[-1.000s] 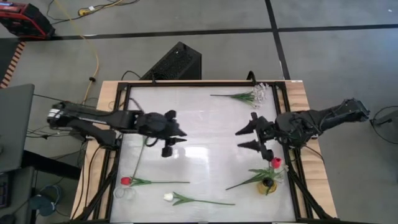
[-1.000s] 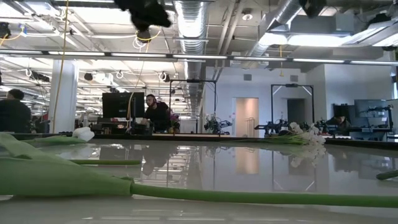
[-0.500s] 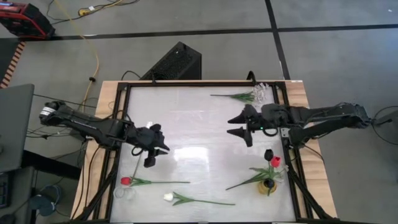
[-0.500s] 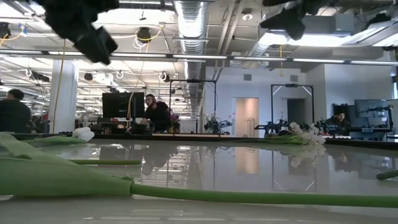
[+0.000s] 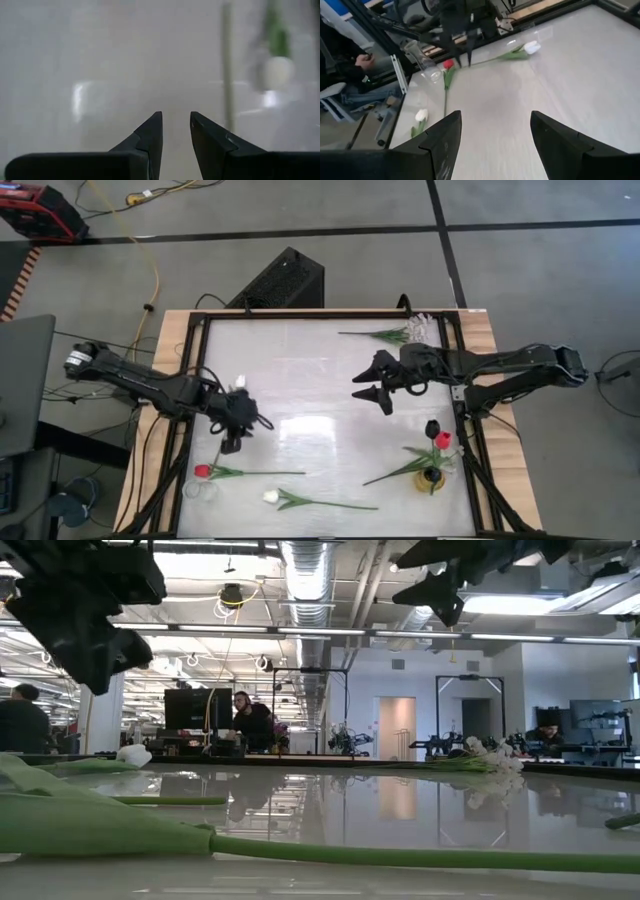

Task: Sort flowers into vase by color
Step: Put the red flower into the yellow vase

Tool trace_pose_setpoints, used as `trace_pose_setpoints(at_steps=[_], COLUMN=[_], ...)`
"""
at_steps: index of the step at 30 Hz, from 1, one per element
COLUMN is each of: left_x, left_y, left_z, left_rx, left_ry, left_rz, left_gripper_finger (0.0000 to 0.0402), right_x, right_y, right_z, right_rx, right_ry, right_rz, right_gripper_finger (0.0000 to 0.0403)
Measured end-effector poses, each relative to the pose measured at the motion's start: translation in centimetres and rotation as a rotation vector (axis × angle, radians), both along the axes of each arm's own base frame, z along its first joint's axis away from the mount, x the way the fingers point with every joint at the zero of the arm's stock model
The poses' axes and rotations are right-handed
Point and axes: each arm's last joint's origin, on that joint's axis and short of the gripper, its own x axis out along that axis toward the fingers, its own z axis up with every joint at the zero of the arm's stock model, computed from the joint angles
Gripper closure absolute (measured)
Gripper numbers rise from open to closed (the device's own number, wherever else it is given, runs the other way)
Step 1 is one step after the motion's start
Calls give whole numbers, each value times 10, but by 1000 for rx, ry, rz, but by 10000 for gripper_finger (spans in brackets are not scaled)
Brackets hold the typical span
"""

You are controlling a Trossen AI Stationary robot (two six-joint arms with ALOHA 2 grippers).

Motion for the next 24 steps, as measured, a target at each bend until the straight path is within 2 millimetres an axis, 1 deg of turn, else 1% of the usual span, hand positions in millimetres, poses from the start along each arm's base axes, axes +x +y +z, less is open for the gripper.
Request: trace_pose_setpoints(at_steps=[3, 5, 7, 11, 15, 17, 20, 22, 24], left_x=[7, 10, 18, 33, 44, 47, 52, 55, 58], left_y=[-11, -18, -28, -46, -60, -65, -74, -82, -91], left_z=[-8, -14, -18, -28, -41, -45, -48, -49, -49], left_rx=[-63, -71, -86, -88, -38, -6, 30, 43, 50], left_ry=[-90, -100, -98, -1, 186, 281, 376, 405, 397], left_rz=[-60, -86, -98, -114, -119, -120, -122, -131, -150], left_gripper_finger=[315, 315, 315, 315, 315, 315, 315, 315, 315], right_x=[-1, -1, -1, -1, -1, -1, -1, -1, -1], right_y=[2, 2, 2, 2, 2, 2, 3, 5, 7], right_z=[0, 1, 1, 1, 1, 1, 1, 1, 1], right_rx=[6, 5, 5, 2, -9, -10, -10, -10, 4], right_ry=[2, -2, -1, 0, -4, -4, -4, -4, -2], right_rz=[20, 23, 22, 22, 27, 28, 33, 40, 45], right_gripper_finger=[138, 138, 138, 138, 138, 138, 138, 138, 138])
